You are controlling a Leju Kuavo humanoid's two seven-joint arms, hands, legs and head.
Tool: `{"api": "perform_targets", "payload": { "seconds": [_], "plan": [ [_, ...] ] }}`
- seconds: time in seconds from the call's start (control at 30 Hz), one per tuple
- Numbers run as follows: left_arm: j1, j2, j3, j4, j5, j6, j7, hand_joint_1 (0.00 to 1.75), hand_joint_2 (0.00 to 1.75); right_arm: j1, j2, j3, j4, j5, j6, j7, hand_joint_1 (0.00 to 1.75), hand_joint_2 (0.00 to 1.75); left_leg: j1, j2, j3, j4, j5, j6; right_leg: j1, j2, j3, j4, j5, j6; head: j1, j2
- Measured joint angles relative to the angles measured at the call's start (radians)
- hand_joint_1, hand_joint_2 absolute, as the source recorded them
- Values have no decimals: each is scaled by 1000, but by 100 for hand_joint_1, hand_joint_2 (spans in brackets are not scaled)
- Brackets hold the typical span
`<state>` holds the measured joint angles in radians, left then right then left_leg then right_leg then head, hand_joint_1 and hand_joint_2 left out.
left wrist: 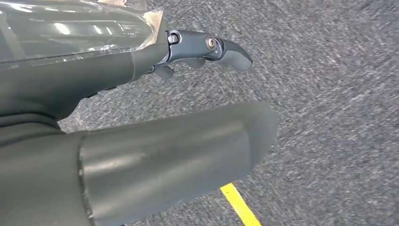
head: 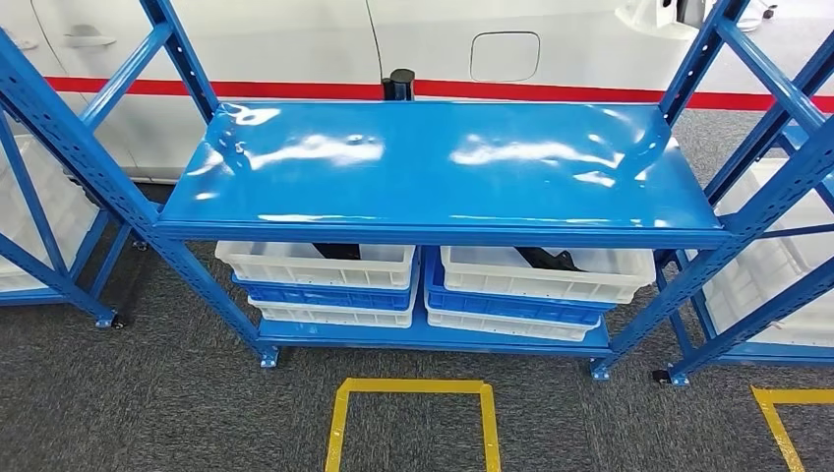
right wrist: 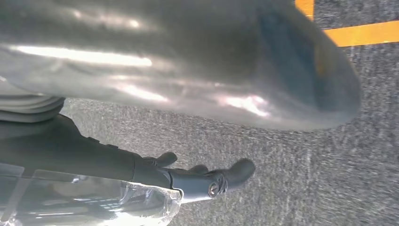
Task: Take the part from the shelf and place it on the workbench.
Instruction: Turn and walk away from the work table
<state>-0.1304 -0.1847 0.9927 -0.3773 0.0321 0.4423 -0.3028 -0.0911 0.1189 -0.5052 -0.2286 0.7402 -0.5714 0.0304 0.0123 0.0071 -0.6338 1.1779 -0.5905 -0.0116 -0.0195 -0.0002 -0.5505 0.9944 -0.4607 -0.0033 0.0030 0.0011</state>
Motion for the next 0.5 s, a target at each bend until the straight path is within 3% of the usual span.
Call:
{"api": "perform_targets", "payload": {
  "seconds": [0.07,0.1,0.23,0.27,0.37,0.43,0.5],
  "plan": [
    [0,0,-2,0,4,4,1,0,0,1,1,0,0,1,0,2,0,0,1,0,-21,88,-43,-5,2,0,-17,1,13,1,-1,0],
    [0,0,-3,0,6,5,1,0,0,0,1,0,0,1,0,3,0,0,2,0,-6,81,-36,-5,2,0,-25,2,19,3,-1,0],
    [-6,1,-7,-4,10,8,1,0,0,-2,1,0,0,2,0,6,0,0,1,-7,150,-153,46,6,7,1,-46,7,41,20,0,0],
    [-7,1,-10,-5,11,8,1,0,0,-3,1,0,0,2,0,6,0,0,-2,-10,164,-180,52,11,8,0,-48,8,46,27,2,0],
    [-8,0,-17,-5,12,9,2,0,0,-5,2,1,0,2,0,7,0,0,-11,-8,153,-187,70,36,6,0,-53,7,61,49,4,0],
    [-10,0,-19,-6,15,10,1,0,0,-4,2,1,0,2,0,8,0,0,-10,-2,133,-192,93,56,5,0,-74,47,21,49,7,0],
    [-11,0,-20,-8,20,11,0,0,0,-5,2,2,0,2,0,8,0,0,-10,3,106,-194,113,67,4,0,-111,159,-68,37,11,0]
  ]
}}
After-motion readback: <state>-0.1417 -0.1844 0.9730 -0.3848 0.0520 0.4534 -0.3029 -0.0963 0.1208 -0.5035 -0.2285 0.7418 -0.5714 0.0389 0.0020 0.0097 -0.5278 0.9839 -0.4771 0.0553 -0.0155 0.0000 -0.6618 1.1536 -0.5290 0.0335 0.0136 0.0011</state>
